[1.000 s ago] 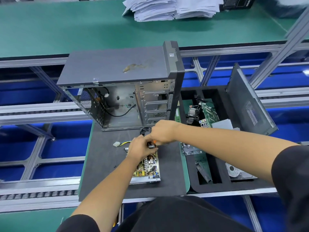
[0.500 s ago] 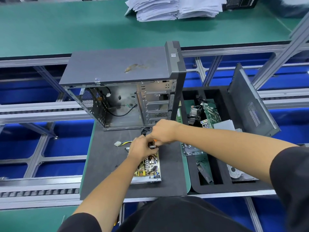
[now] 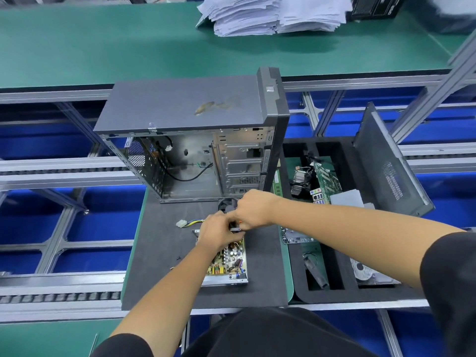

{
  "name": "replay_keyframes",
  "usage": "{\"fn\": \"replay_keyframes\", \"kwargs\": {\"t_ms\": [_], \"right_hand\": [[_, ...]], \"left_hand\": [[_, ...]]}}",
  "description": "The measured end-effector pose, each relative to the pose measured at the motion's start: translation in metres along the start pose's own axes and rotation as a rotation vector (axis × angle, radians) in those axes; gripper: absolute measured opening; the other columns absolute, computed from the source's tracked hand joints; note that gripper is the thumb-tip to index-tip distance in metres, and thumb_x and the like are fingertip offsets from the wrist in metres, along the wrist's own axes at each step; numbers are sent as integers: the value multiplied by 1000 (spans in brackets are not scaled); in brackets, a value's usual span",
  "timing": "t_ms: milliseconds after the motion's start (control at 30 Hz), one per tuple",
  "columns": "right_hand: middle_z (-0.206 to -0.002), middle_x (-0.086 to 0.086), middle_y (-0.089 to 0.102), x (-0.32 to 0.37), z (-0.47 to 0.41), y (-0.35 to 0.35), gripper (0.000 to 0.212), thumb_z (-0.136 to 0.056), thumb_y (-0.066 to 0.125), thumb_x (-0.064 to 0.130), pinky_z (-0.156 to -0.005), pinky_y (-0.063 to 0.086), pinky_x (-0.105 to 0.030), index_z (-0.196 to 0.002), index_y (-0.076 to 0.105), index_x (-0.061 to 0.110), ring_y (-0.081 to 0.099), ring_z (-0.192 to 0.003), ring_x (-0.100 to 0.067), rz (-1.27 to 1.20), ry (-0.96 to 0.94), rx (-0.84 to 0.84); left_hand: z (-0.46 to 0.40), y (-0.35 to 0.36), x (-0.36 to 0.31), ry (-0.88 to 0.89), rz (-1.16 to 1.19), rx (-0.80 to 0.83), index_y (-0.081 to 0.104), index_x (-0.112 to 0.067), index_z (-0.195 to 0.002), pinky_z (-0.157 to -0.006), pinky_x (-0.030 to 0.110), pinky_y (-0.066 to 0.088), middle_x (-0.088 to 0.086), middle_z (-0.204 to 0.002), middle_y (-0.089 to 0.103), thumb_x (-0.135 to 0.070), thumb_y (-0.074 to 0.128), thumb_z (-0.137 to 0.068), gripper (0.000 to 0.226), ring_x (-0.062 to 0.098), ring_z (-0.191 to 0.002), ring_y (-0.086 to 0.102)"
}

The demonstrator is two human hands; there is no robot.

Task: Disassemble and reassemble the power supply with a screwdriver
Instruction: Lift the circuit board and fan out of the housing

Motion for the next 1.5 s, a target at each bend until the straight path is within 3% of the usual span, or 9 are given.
{"fn": "replay_keyframes", "kwargs": {"t_ms": [100,267,367,500,667,1000,1267,1400,1500], "right_hand": [[-85,-8,71,-2,-3,6,31,-98,40,38,-47,25,-28,-85,56,15,38,-50,-21,36,95,46],[-87,-2,62,2,-1,-3,41,-92,57,41,-50,36,-33,-125,43,20,54,-62,-26,36,-112,37],[-91,0,66,7,1,-3,35,-88,66,18,-54,39,-34,-122,55,22,61,-71,-24,151,-195,31],[-76,-2,60,0,-4,-3,25,-95,53,28,-52,32,-32,-117,60,19,49,-63,-24,21,-25,21],[-86,-5,70,-4,-9,7,42,-100,37,44,-47,29,-28,-74,53,16,43,-52,-20,76,72,113],[-94,-3,69,4,-3,-4,25,-96,57,31,-60,42,-35,-117,61,19,61,-75,-25,100,-143,89],[-89,-7,70,-3,-6,11,40,-100,37,43,-59,40,-32,-75,53,15,53,-67,-26,31,101,119],[-88,-3,69,-4,-6,6,45,-94,44,57,-57,43,-32,-114,53,18,60,-70,-26,65,18,120],[-98,-2,66,3,-6,-3,38,-90,59,35,-58,42,-34,-125,49,24,59,-72,-27,118,-168,90]], "left_hand": [[0,2,-2,16,-22,44,72,-34,-88,-62,29,34,-7,-77,55,-47,79,-71,22,19,-78,60],[-1,2,2,-39,10,31,71,-30,-83,-62,31,47,-9,-82,68,-46,79,-68,24,16,-78,64],[0,3,-2,50,19,3,76,-33,-90,-66,34,50,-9,-81,71,-40,81,-69,22,18,-82,63],[-1,2,2,-7,35,9,75,-33,-94,-67,34,49,-3,-84,69,-45,81,-68,29,18,-80,63],[-1,5,0,19,-13,63,74,-34,-93,-66,29,33,-10,-80,56,-47,78,-73,24,18,-85,61],[1,2,-1,45,30,20,74,-34,-99,-68,34,46,-1,-86,67,-43,82,-71,30,21,-84,62],[2,3,-1,31,-8,54,73,-36,-93,-65,29,34,-12,-78,54,-45,80,-73,23,16,-83,59],[0,2,-1,0,10,41,74,-30,-89,-63,28,37,-9,-82,67,-44,80,-70,24,15,-82,63],[1,2,2,-24,61,19,75,-30,-93,-67,32,47,-6,-86,72,-41,83,-68,29,16,-83,65]]}}
Point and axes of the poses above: each hand's wrist, its own z-axis away from the middle knuckle, its own y-axis out of the palm, x = y × z, the point moved 7 cm from there along -z, towards the middle knuckle
